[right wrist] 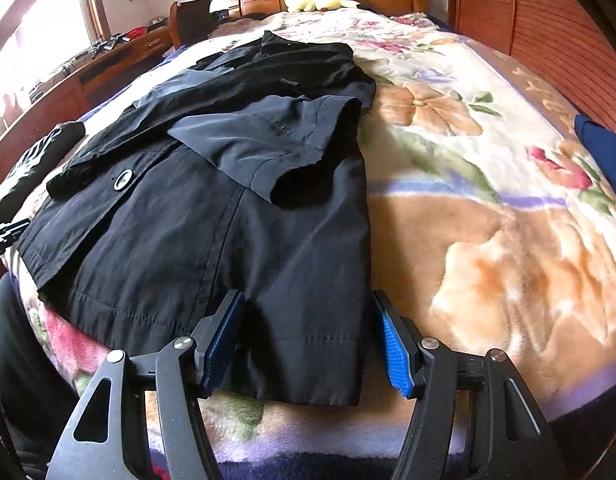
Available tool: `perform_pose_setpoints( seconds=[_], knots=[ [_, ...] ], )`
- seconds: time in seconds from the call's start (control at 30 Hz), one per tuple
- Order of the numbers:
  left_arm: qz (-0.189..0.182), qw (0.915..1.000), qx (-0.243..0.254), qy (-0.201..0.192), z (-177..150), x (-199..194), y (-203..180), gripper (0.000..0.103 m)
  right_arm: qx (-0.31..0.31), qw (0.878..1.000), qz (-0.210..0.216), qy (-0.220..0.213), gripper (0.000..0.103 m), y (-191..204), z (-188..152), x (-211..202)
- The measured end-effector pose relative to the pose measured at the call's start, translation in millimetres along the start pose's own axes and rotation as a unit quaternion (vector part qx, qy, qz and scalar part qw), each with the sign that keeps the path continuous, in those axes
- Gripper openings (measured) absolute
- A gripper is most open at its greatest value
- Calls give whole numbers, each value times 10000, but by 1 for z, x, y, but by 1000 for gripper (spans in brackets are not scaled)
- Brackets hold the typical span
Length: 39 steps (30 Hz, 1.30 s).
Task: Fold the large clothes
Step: 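Move both open tools to the coat hem, then close both tools on the coat hem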
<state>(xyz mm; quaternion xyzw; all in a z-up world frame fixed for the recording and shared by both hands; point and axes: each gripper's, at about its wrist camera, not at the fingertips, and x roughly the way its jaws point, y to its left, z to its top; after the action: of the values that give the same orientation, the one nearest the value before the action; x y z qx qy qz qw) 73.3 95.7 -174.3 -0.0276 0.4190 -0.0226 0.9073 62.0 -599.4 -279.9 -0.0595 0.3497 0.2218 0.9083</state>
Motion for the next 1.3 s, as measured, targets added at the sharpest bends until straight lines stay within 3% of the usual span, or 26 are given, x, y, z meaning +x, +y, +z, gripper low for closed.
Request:
perform_pose_setpoints(
  seconds=[0.57, 0.63, 0.73, 0.8, 0.97, 1.07, 1.3],
  knots=[
    [-232, 9990, -373, -63, -9, -8, 6, 37, 74, 10000, -32, -40, 65, 0, -1, 2],
    [-244, 9991, -346, -58, -8, -7, 6, 33, 27, 9999, -98, 45, 64, 3, 1, 2],
    [-348, 9984, -443, -50, -7, -8, 11, 22, -84, 9998, -136, 123, 56, 8, 5, 0],
    [-482, 9976, -494, -43, -5, -9, 11, 12, -96, 9998, -98, 128, 43, 9, 6, -2],
    [-418, 9967, -435, -536, 4, -40, -1, 8, 21, 9998, 188, 51, 13, 6, 6, -17],
    [-418, 9944, -346, -910, 14, -69, -11, 8, 13, 9996, 226, -149, 9, 9, 5, -33],
    [-533, 9874, -74, -1490, 31, -130, -27, 7, 222, 9925, 484, -1103, 8, 7, 9, -103]
  ],
)
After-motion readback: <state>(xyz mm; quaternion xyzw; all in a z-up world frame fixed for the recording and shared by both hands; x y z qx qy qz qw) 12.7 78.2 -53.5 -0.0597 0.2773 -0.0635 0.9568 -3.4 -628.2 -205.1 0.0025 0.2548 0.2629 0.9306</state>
